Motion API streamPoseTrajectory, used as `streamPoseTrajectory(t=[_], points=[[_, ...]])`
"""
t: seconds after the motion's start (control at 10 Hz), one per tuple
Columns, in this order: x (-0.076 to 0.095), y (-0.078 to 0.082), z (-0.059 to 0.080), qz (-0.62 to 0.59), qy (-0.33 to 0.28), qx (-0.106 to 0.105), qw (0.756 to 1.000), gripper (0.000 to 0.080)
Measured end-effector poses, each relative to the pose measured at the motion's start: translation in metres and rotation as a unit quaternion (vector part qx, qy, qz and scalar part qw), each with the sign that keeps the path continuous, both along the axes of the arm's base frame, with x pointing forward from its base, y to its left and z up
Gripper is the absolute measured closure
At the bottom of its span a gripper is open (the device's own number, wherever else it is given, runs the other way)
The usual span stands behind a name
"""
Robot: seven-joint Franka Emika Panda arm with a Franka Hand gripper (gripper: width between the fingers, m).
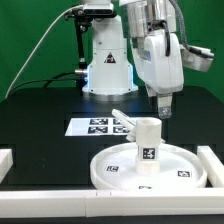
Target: Assemble round table
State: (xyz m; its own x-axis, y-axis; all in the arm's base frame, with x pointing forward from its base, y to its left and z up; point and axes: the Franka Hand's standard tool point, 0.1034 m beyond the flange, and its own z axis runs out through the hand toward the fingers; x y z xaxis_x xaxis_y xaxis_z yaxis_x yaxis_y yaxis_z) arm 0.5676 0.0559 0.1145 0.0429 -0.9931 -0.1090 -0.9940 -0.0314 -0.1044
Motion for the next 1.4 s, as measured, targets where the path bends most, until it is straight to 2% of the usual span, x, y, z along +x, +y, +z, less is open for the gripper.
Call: streamPoseTrajectory(t=[0.3, 0.6, 0.7, 1.0, 1.1, 1.2, 1.3, 1.4], points=[[-0.002, 0.002, 0.000, 0.013, 0.003, 0.001, 1.000, 0.0150], [-0.029, 0.018, 0.020, 0.107, 0.027, 0.021, 0.994, 0.0150], [-0.034, 0.020, 0.022, 0.130, 0.037, 0.019, 0.991, 0.0150], [-0.034, 0.020, 0.020, 0.129, 0.037, 0.018, 0.991, 0.0150], [-0.036, 0.019, 0.015, 0.143, 0.040, 0.015, 0.989, 0.0150], [-0.041, 0.018, 0.003, 0.155, 0.052, 0.011, 0.987, 0.0150], [-0.049, 0.018, -0.003, 0.170, 0.066, 0.014, 0.983, 0.0150], [-0.056, 0.018, -0.006, 0.230, 0.071, 0.010, 0.971, 0.0150]])
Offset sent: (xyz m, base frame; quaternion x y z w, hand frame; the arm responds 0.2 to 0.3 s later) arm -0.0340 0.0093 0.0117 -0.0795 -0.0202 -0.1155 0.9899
